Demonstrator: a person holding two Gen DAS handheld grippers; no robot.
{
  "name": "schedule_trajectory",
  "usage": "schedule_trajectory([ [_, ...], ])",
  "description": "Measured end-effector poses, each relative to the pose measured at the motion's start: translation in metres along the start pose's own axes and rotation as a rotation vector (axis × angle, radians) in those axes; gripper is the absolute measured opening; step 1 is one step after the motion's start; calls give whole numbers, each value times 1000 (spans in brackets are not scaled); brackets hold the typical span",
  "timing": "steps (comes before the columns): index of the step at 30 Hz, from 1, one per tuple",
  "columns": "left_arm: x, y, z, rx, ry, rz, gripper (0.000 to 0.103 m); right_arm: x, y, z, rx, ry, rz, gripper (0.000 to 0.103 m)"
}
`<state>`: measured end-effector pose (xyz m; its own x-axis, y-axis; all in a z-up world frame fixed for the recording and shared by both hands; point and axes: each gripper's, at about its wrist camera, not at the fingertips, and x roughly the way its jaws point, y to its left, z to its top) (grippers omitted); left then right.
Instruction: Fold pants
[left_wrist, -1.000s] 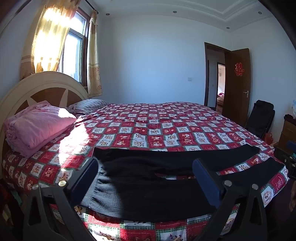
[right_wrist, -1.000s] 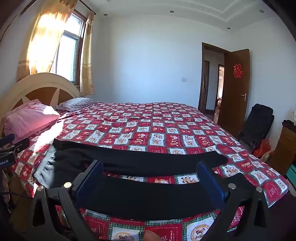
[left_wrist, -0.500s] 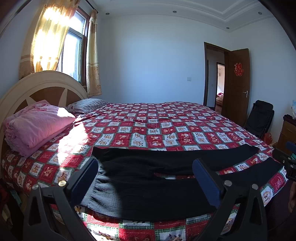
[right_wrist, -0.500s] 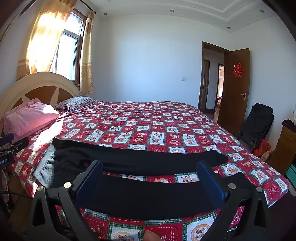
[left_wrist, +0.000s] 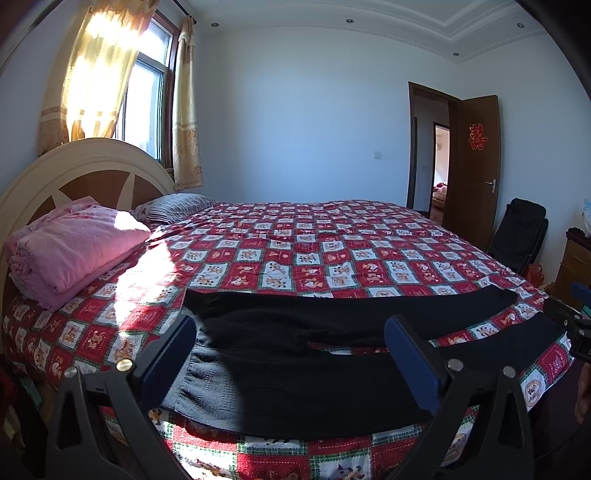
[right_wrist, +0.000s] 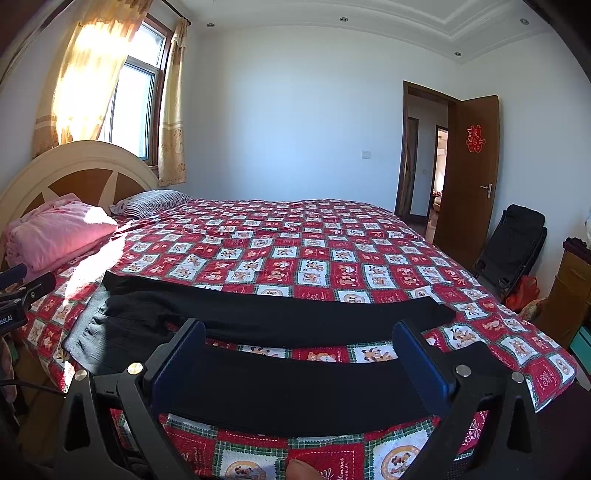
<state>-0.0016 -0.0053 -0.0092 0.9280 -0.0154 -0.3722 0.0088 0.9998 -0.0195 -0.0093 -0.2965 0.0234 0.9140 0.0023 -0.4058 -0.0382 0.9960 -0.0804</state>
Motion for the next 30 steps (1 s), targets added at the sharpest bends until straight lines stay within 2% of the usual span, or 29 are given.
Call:
schedule_trajectory([
  [30,2,2,0,0,6,-3,103,4,0,-3,-3,13,-3,102],
])
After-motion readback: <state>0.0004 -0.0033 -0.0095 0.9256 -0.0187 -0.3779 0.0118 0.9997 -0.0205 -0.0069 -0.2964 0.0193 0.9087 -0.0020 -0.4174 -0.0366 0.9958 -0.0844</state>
